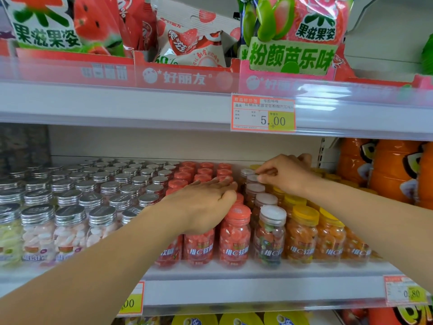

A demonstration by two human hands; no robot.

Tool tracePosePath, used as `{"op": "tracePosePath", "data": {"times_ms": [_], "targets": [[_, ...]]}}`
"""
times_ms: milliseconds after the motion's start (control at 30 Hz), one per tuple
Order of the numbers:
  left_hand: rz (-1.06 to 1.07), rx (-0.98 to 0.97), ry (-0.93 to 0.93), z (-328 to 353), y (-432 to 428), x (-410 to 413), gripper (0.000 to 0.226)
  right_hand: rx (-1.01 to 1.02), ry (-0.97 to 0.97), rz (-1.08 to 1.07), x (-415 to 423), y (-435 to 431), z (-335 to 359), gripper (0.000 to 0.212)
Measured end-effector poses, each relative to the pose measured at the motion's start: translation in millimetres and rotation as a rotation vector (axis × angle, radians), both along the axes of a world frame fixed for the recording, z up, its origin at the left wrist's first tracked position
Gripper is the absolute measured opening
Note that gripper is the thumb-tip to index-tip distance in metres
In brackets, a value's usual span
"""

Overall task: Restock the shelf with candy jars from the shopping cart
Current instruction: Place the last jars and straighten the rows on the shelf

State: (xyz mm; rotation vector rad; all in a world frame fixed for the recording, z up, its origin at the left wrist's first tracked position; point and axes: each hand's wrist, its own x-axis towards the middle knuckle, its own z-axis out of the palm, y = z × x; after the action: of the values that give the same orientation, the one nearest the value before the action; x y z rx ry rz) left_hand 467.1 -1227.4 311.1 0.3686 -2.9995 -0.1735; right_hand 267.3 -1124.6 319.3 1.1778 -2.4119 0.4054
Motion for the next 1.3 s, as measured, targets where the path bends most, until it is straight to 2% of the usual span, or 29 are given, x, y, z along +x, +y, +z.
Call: {"op": "tracePosePath", "data": {"times_ms": [100, 233, 667, 1100, 1233, 1300], "targets": [[0.002, 0.011, 0.009, -1, -1, 0, 0.050, 0.086, -0.006, 0.111, -9, -1, -1, 0.027], [0.012, 0.022, 0.024, -1, -1, 1, 0.049, 0.075, -0.129, 0.279, -23, 1, -2, 0.030], [0.054, 0.046, 0.015, 0, 3, 2, 0.048, 0.029, -0.170, 0.366, -36, -5, -3, 0.030], [0.087, 0.073, 0.005, -2, 0, 1, 0.048, -0.066, -0.116, 0.437, -45, -13, -6, 0.024], [0.086, 0.110, 0.039, -5, -2, 1, 0.063, -0.111, -0.154, 0.481, -45, -16, -8, 0.021], [0.099, 0.125, 0.048, -5, -2, 1, 0.063, -0.117, -0.173, 0.500, -45, -17, -7, 0.021]]}}
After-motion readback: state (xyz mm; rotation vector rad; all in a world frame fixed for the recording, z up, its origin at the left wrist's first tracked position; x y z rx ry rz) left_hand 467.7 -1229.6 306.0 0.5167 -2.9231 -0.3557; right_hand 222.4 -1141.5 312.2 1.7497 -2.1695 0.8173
